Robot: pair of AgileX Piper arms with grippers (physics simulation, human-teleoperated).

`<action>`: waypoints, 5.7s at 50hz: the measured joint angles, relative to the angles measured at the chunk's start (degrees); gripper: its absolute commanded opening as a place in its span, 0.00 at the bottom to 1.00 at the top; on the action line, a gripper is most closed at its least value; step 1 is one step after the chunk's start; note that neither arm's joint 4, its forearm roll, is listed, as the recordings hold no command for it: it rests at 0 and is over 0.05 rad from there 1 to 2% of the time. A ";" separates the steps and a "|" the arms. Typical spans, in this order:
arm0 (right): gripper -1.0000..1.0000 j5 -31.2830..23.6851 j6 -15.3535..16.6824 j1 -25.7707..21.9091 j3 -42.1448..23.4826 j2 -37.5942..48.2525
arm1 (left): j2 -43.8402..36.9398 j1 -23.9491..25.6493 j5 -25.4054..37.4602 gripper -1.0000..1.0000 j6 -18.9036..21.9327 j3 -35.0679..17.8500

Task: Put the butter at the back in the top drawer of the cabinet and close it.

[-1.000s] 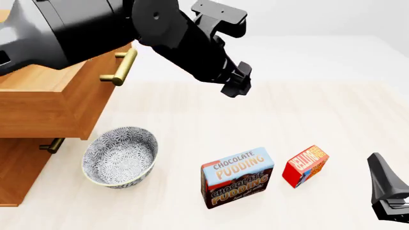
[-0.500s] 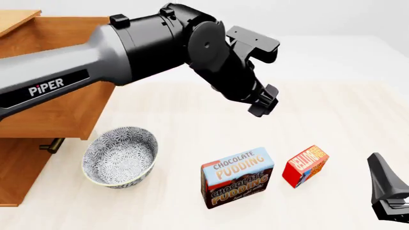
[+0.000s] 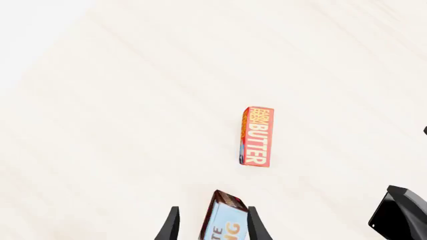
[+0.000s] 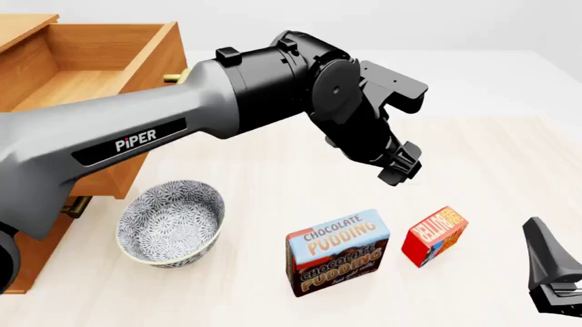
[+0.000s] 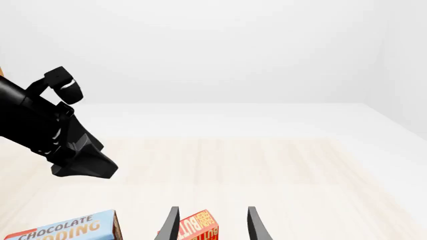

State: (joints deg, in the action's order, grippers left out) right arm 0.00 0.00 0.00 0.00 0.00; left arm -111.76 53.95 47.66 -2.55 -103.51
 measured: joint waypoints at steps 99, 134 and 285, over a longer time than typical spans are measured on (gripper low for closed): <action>1.00 0.00 0.00 0.00 0.00 0.00 | -19.05 6.66 5.44 1.00 -3.31 -17.00; 1.00 0.00 0.00 0.00 0.00 0.00 | -23.84 6.38 7.76 1.00 -2.57 -22.70; 1.00 0.00 0.00 0.00 0.00 0.00 | -35.47 7.10 9.97 1.00 -4.65 -33.28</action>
State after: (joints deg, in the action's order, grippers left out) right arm 0.00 0.00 0.00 0.00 0.00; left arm -147.22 61.05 57.63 -7.20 -136.79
